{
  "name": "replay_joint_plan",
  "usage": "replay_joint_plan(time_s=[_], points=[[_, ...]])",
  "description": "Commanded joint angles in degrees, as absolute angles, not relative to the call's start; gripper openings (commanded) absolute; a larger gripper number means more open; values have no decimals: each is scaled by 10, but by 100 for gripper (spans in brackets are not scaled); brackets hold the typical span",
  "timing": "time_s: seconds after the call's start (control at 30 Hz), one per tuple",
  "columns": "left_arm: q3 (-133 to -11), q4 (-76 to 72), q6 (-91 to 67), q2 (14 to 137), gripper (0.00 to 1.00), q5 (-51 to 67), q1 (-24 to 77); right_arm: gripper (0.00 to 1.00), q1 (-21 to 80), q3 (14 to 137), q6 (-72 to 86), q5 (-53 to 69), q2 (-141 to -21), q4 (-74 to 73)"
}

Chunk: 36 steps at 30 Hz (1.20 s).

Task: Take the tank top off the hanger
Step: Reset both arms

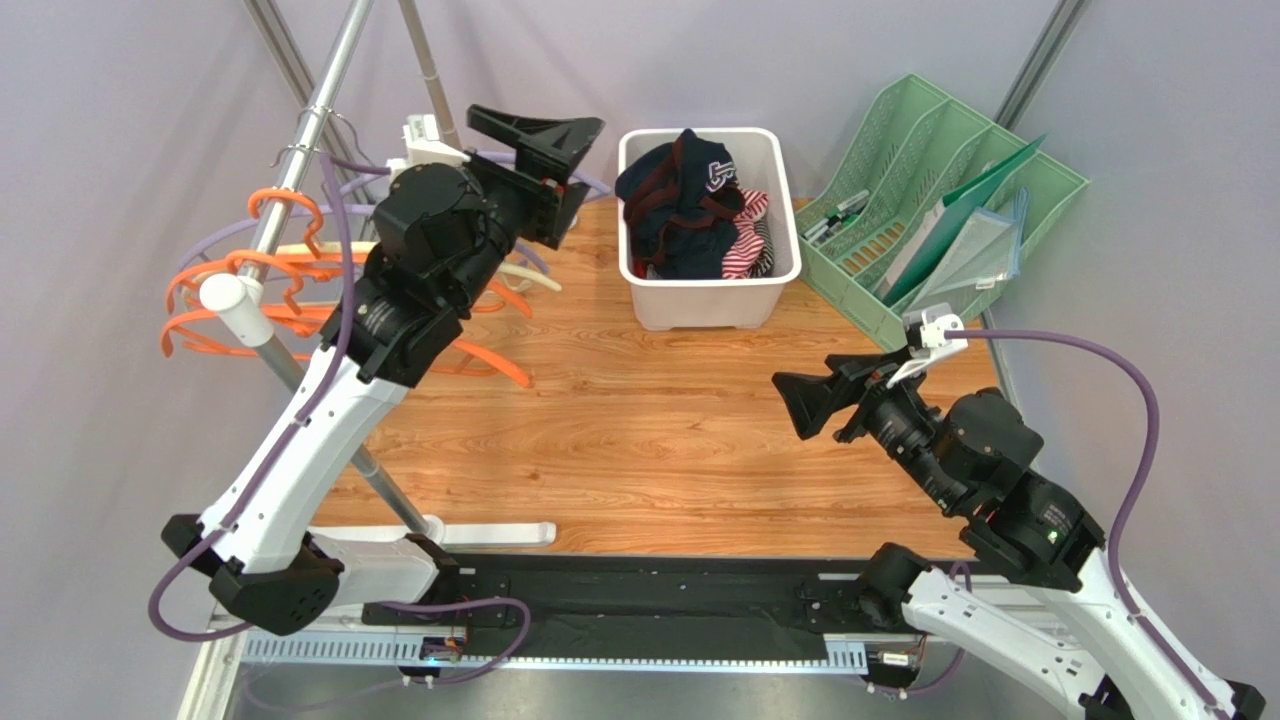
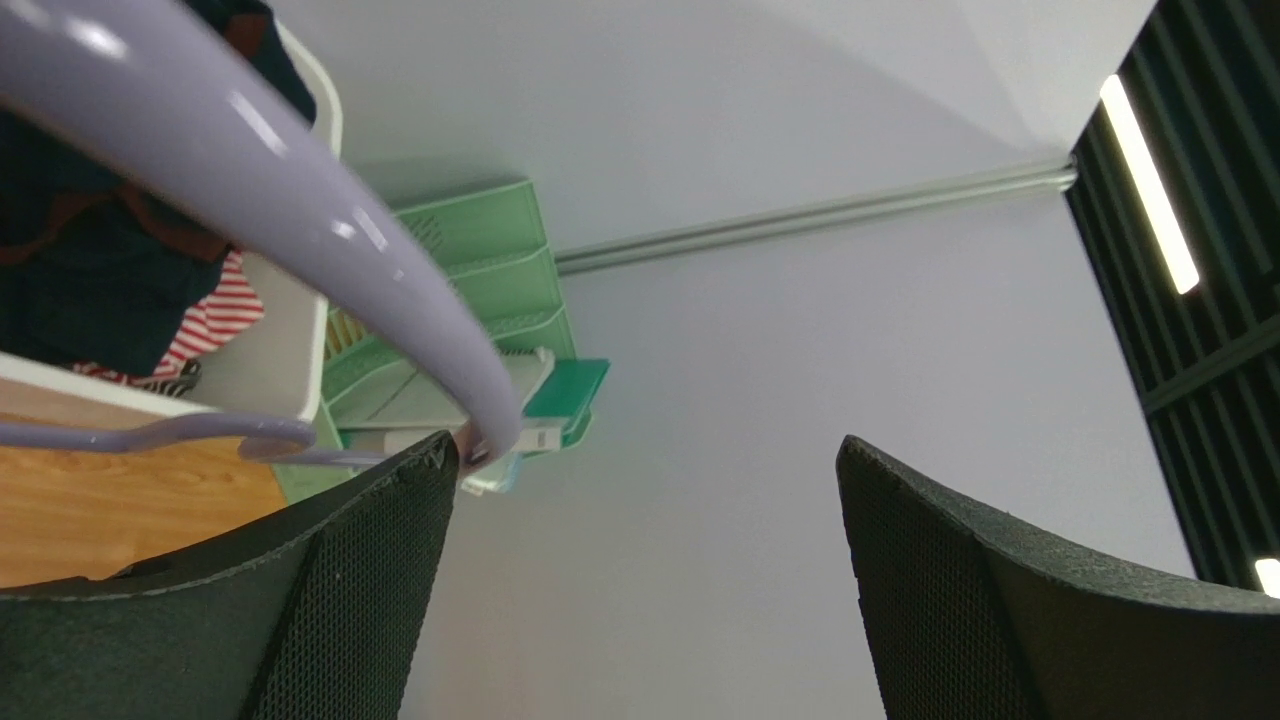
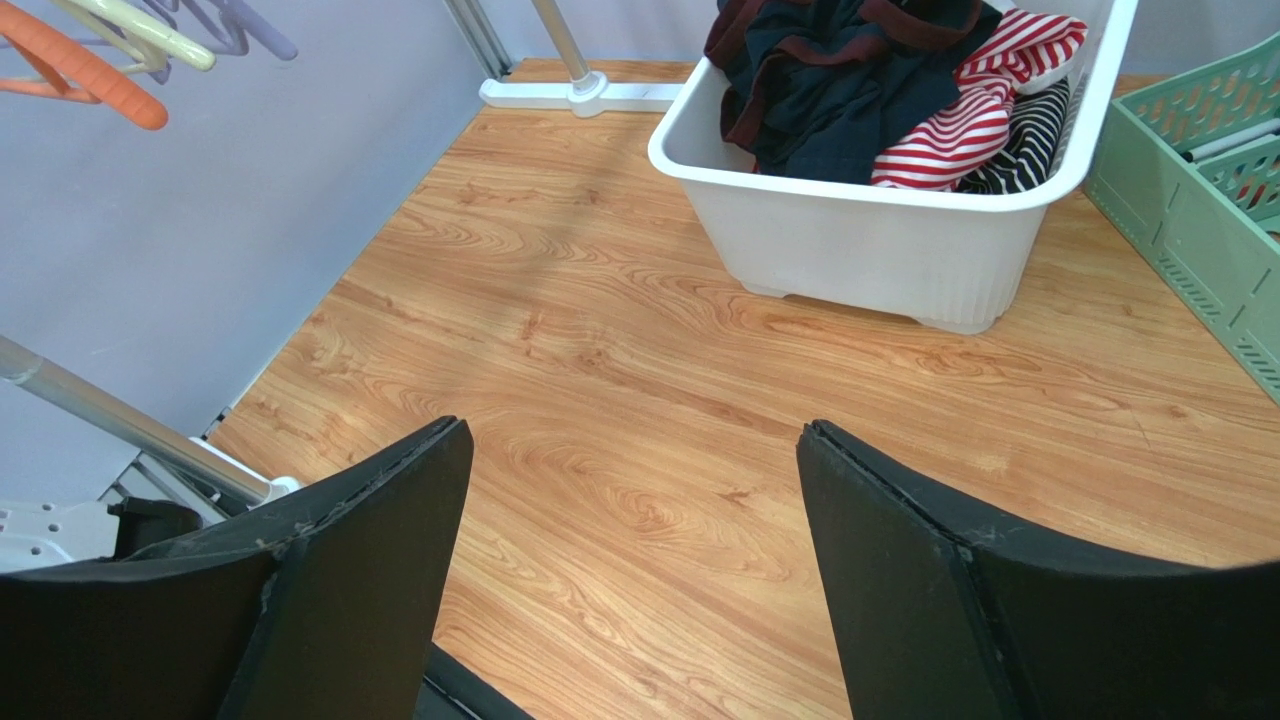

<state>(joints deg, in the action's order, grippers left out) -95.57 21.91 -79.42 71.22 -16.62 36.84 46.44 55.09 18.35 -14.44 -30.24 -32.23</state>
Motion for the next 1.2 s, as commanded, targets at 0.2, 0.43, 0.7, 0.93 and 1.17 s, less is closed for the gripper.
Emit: replay_joint_plan(time_s=[0.2,0.43,0.7,0.93,1.17], points=[[-911,256,-773,664,99,-256,411,86,465,546,191,-140,-308,-291],[-950,286,-701,670,99,-292,427,86,465,538,195,-134,-314,-278],[-1028,210,-477,747,99,-132,443,86,465,532,206,-119,-330,-266],[-1029,178,-385,777,99,48,471,86,464,505,230,-88,-351,-229],[-1003,184,-330,785,99,196,546,86,466,483,256,-72,-386,-221]])
